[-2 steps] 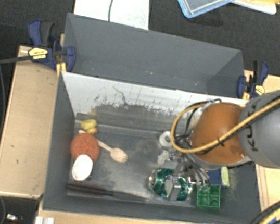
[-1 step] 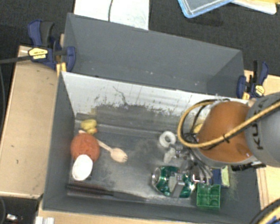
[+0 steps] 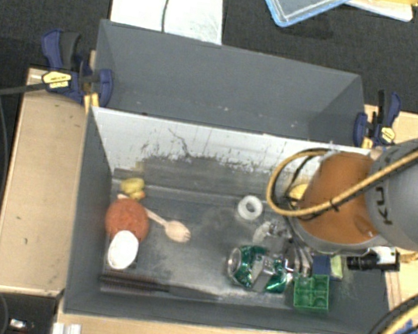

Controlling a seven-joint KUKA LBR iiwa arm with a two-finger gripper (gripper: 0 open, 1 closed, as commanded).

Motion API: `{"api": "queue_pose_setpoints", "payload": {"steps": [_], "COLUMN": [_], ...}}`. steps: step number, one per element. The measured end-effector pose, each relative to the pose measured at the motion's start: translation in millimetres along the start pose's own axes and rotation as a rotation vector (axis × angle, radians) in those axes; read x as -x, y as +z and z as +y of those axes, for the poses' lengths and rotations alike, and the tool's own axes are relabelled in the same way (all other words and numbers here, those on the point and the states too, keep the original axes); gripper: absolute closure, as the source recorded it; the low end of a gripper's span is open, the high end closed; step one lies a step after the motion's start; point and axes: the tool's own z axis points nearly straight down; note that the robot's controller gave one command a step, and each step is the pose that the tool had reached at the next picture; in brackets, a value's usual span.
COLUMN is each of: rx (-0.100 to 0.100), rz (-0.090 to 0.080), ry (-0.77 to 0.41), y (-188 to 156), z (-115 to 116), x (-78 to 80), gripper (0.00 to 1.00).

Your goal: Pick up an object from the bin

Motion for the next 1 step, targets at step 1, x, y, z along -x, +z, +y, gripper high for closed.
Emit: {"api": "queue_pose_setpoints", "payload": {"steps": [1], "rx": [0.003], "rz": [-0.004], "ry": [-0.135], "y": [1.3], "z": [1.1], "x": [-2.2], "gripper": [0.00]}}
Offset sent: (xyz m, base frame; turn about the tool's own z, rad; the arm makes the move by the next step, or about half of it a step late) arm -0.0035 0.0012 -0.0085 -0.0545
